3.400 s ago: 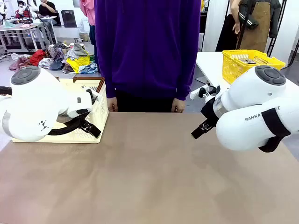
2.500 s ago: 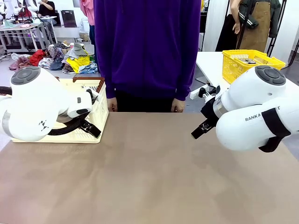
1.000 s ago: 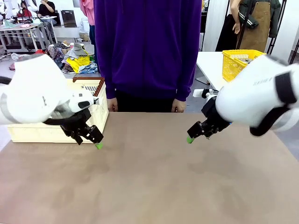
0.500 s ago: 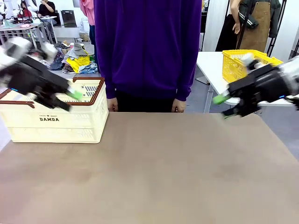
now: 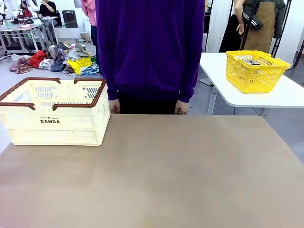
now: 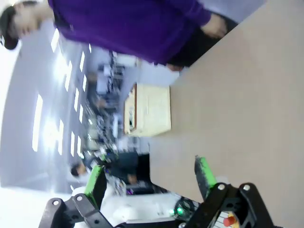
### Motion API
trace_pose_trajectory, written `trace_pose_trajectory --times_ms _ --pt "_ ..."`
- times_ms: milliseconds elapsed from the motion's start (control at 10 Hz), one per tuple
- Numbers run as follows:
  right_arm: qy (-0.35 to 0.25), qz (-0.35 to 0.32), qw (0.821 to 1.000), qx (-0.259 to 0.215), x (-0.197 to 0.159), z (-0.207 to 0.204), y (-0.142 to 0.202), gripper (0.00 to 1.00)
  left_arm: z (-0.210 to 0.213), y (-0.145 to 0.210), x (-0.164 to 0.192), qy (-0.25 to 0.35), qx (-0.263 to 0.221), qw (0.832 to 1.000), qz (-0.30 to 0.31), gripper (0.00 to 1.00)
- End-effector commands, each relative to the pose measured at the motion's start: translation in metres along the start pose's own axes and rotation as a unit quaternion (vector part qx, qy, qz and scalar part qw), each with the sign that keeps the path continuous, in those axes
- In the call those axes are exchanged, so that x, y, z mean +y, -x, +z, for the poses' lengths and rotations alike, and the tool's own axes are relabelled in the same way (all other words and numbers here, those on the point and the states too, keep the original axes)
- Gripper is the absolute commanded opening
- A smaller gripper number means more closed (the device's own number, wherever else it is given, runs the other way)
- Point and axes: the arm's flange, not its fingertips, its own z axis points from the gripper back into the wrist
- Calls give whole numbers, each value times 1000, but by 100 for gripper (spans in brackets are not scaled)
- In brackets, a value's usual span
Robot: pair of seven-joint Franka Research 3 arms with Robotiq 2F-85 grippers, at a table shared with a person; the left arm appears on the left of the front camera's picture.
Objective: Place the drinks into the Shopping basket.
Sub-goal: Pick up one drink and place it into the Shopping basket.
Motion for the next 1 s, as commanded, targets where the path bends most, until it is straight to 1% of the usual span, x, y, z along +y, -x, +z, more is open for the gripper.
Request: trace_pose_trajectory --times_ms 0,100,200,300,900 --pt "-30 -27 999 -34 -32 -4 23 100 -2 14 31 35 -47 998 21 100" --pt "-24 -40 998 -50 -41 2 22 100 6 17 37 36 -68 997 22 100" --pt "-7 -32 997 -68 -48 1 24 100 0 19 30 39 -75 996 3 100" --pt "-12 -48 998 -43 -32 30 0 100 26 4 44 17 -60 997 41 100" --pt "-12 -48 998 -43 -32 30 0 100 26 4 44 17 -60 997 41 100"
